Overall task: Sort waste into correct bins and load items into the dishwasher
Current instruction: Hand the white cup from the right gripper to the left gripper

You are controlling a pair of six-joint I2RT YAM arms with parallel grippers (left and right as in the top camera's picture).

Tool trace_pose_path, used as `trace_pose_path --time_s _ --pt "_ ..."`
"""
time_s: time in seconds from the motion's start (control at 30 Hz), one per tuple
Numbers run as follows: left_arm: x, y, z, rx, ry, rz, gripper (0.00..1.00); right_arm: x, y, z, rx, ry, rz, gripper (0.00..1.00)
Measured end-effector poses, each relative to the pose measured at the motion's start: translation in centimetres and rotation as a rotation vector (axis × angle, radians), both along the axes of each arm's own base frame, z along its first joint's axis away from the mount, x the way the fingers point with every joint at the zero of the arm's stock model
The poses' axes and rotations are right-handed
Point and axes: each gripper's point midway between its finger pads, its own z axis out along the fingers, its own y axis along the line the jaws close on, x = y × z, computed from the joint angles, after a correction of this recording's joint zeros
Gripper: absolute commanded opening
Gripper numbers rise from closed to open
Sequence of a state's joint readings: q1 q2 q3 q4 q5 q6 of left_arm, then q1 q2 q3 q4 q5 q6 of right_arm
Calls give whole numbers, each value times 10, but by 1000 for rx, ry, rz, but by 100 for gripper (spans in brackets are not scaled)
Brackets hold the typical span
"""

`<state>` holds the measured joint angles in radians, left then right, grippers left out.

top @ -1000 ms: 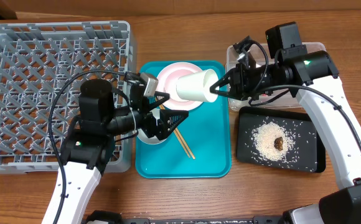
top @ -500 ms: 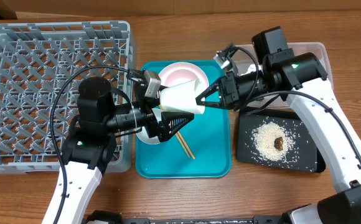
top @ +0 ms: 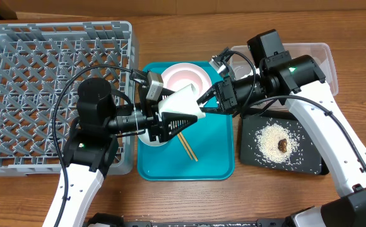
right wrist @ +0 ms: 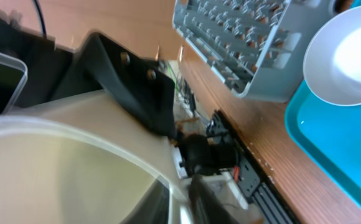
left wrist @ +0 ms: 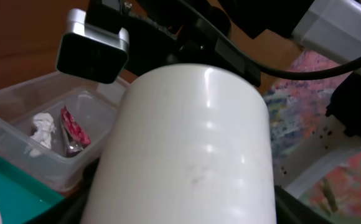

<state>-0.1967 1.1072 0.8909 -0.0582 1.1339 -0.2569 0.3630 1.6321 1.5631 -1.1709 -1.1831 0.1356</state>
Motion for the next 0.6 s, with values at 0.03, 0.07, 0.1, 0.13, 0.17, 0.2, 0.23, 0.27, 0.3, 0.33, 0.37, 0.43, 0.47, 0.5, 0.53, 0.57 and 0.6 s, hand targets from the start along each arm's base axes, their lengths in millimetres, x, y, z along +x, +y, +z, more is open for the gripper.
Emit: trace_pose_path --time_s 0.03,0.07,0.1,0.13,0.17,0.2,0.23,0.27,0.3,0.33,0.37,0.43,0.47,0.5,0.53,0.57,0.6 --pt "2 1 0 2 -3 10 50 -2 1 0 2 3 5 38" --pt "3 1 -1 5 -1 19 47 -3 2 1 4 4 12 43" --pt "2 1 -2 6 11 15 44 -3 4 0 -1 -5 13 50" --pt "2 1 -4 8 19 15 40 -3 3 -2 -9 -11 12 59" --pt "1 1 -7 14 40 17 37 -2 2 -5 -28 -8 2 63" --pt "0 2 -11 22 63 22 32 0 0 -8 -45 -19 -5 67" --pt "1 3 -16 36 88 35 25 2 -2 -12 -68 -16 -19 68" --pt "2 4 -22 52 110 54 22 5 -6 -17 -104 -12 -38 69" --pt "5 7 -30 74 140 83 19 9 -12 -25 -155 -9 -65 69" --pt "9 11 -40 104 178 129 15 12 -19 -32 -200 0 -92 70" --pt "13 16 -48 129 203 169 13 15 -27 -40 -254 11 -120 70" --pt "22 33 -66 187 262 268 13 25 -53 -59 -384 33 -201 70" --pt "27 44 -75 218 295 325 11 31 -68 -66 -444 43 -246 70" --pt "32 59 -85 250 335 392 8 35 -81 -72 -490 52 -283 71" --pt "35 73 -94 278 367 449 7 41 -102 -80 -554 66 -336 71" --pt "37 89 -104 313 408 514 7 44 -116 -84 -596 76 -372 71" --pt "37 107 -114 348 453 583 5 49 -139 -91 -661 90 -429 72"
